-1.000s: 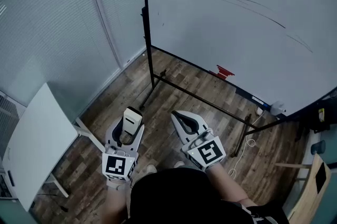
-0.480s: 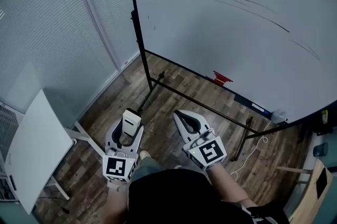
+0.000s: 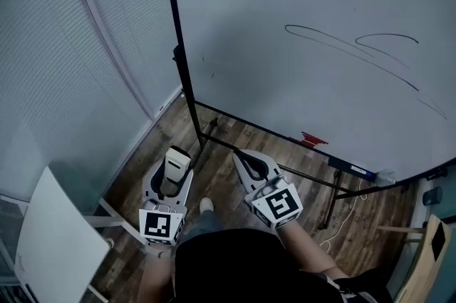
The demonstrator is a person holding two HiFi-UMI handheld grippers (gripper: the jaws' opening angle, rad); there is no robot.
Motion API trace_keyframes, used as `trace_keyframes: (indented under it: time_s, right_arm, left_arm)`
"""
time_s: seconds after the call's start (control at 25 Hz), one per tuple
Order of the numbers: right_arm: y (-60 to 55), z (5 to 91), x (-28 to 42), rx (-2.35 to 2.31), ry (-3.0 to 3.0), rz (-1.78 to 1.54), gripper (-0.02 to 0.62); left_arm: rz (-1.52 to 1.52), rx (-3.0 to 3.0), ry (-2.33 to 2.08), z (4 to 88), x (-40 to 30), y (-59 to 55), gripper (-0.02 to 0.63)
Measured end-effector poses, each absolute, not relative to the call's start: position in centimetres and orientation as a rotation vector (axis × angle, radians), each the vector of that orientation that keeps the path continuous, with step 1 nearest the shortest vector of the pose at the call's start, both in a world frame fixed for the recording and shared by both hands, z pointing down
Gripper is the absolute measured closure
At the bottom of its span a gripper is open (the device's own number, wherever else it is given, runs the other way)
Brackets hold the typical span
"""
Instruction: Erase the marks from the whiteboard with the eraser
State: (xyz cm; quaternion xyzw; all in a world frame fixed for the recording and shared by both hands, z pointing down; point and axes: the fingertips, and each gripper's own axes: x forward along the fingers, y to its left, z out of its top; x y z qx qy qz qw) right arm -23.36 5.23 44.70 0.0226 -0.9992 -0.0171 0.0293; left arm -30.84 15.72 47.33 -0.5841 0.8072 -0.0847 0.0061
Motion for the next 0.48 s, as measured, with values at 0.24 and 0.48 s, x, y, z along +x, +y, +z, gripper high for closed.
trace_keyframes:
  time_s: [0.24, 0.48]
  right_arm:
    - [2.0, 43.9, -32.6, 0.197, -3.06, -0.068, 0.569]
    - [-2.1, 43.1, -34.8, 0.4, -3.053, -0.123, 0.569]
  left_arm:
    - [-0.33, -1.917, 2.395, 46.3, -39.9, 11.0, 0.345]
    - [-0.333, -1.986, 2.211, 43.6, -42.9, 4.2, 0.345]
